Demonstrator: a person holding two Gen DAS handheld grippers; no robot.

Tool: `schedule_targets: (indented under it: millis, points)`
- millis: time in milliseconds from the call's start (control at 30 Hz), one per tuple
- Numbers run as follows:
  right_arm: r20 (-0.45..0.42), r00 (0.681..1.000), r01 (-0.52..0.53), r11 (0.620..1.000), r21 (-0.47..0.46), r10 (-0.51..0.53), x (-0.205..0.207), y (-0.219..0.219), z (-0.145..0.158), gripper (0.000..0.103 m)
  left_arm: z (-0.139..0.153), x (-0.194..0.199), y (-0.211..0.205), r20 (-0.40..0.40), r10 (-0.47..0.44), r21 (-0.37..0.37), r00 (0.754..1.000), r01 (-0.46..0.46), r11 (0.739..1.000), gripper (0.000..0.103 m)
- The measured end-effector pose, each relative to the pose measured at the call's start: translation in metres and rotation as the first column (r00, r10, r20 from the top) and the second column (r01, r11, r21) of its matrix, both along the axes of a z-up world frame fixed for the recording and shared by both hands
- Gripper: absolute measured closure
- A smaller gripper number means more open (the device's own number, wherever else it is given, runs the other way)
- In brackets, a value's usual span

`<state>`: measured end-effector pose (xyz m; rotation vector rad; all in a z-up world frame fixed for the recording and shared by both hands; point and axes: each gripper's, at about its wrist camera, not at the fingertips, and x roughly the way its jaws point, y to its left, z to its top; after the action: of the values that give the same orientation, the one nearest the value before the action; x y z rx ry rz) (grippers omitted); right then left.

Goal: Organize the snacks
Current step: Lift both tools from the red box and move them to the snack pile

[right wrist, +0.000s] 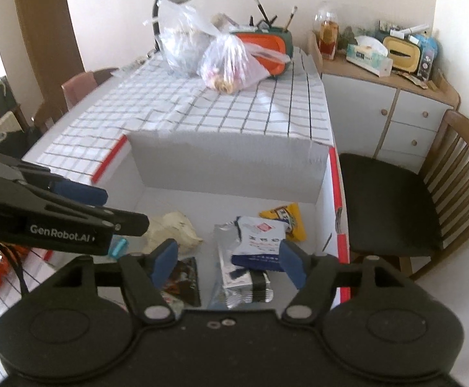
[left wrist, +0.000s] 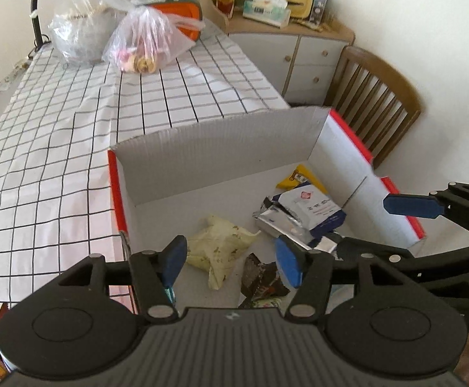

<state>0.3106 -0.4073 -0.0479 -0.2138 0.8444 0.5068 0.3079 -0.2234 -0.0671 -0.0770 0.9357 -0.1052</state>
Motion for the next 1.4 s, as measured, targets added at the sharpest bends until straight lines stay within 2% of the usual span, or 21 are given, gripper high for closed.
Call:
schedule_targets:
  millis: [200,400,533,633,700,767,933,1000,1400]
  points:
    - [0.027,1.0,-0.015,0.999,0.051,0.013,-0.018,-0.001,0.017,0.026,0.018,-0.024,0.007,0.06,-0.003,-0.013,0.998,0.004,1.0,0.037]
    - [0.051,0.998,-0.026,0.996,0.089,0.022,-0.036,0.001,0.029,0.021,0.031,-0.049,0.018,0.108,-0.004,-0.03,0.994,0.008,1.0,0.037]
    - [0.056,0.998,-0.029,0.994,0.11,0.023,-0.046,0.005,0.033,0.019,0.037,-0.067,0.028,0.143,-0.002,-0.03,0.99,0.007,1.0,0.036]
    - [0.059,0.998,-0.026,0.992,0.124,0.019,-0.054,0.01,0.035,0.013,0.04,-0.08,0.04,0.161,0.009,-0.046,0.987,-0.002,0.999,0.035]
    - [0.063,0.998,-0.03,0.991,0.131,0.022,-0.06,0.015,0.036,0.009,0.041,-0.088,0.048,0.171,0.017,-0.053,0.985,-0.008,0.999,0.031]
    - [0.062,0.998,-0.039,0.99,0.137,0.031,-0.065,0.021,0.037,0.009,0.042,-0.097,0.056,0.181,0.024,-0.055,0.983,-0.014,0.998,0.031]
    - [0.059,0.997,-0.052,0.987,0.149,0.044,-0.079,0.042,0.035,0.004,0.04,-0.117,0.083,0.188,0.047,-0.071,0.981,-0.034,0.997,0.028]
    - [0.06,0.997,-0.052,0.987,0.154,0.044,-0.084,0.051,0.033,0.001,0.039,-0.124,0.096,0.192,0.056,-0.073,0.98,-0.043,0.996,0.022]
    - [0.012,0.996,-0.089,0.985,0.146,0.088,-0.113,0.118,0.012,0.0,0.025,-0.151,0.183,0.157,0.129,-0.072,0.979,-0.119,0.99,0.021]
